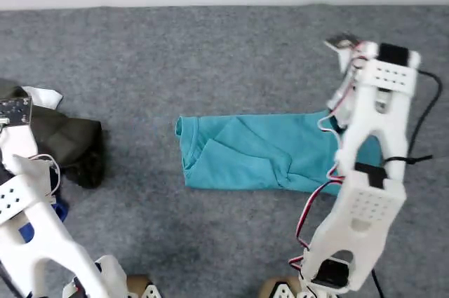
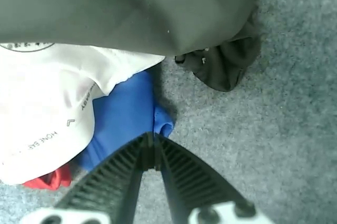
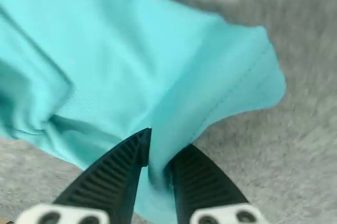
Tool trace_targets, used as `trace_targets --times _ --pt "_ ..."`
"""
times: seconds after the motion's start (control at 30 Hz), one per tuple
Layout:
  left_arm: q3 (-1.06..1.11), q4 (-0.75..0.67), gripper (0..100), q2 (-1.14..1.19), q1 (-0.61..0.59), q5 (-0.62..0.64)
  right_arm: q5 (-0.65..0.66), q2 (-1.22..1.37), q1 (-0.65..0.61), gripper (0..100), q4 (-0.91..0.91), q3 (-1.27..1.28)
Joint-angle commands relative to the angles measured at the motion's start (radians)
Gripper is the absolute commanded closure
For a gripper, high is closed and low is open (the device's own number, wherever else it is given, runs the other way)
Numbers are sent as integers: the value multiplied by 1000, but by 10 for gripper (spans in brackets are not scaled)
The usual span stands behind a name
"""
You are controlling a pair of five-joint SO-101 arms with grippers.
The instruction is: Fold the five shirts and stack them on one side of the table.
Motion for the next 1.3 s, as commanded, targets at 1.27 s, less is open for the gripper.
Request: trace_targets --times 1.27 --pt "-27 63 993 -31 -2 -3 -52 44 -832 887 -134 -28"
